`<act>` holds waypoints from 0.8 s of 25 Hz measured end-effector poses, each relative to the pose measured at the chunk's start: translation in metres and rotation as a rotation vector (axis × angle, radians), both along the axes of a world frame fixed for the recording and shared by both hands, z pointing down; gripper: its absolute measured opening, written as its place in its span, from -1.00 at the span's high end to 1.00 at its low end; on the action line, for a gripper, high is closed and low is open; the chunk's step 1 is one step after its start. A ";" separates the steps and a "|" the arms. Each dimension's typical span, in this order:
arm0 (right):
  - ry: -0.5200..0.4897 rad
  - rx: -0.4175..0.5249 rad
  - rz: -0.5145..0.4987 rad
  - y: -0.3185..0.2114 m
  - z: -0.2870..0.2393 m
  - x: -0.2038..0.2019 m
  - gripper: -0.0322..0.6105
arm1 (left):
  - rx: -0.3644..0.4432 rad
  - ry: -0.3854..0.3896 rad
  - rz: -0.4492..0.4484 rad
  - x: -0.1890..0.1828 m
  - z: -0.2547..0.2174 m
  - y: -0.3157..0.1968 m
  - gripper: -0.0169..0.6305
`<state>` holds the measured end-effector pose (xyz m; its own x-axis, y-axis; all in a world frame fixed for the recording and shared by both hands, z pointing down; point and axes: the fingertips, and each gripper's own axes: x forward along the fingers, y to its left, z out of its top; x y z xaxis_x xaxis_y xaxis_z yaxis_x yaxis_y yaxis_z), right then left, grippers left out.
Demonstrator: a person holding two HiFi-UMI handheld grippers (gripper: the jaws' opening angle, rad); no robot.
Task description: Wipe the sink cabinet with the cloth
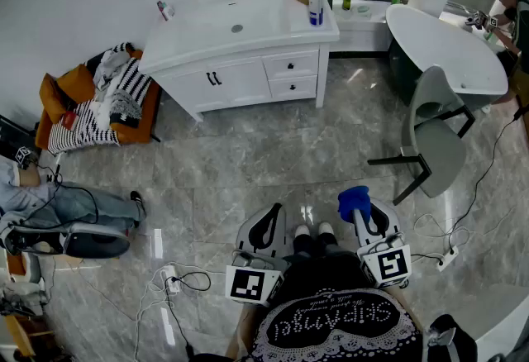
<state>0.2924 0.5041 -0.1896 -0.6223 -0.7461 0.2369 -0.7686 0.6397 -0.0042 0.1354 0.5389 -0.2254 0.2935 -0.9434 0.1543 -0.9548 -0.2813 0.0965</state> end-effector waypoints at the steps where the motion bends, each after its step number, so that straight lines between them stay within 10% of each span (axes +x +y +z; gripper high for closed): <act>1: -0.007 0.004 -0.001 0.001 -0.001 -0.002 0.72 | 0.008 0.000 -0.001 -0.002 -0.002 0.001 0.93; 20: -0.047 -0.017 -0.087 -0.007 -0.004 -0.063 0.72 | 0.025 0.033 -0.087 -0.061 -0.006 0.009 0.93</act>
<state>0.2296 0.4972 -0.1933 -0.6953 -0.6849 0.2177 -0.7088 0.7036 -0.0505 0.0745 0.5478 -0.2317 0.2150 -0.9690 0.1218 -0.9721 -0.2003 0.1224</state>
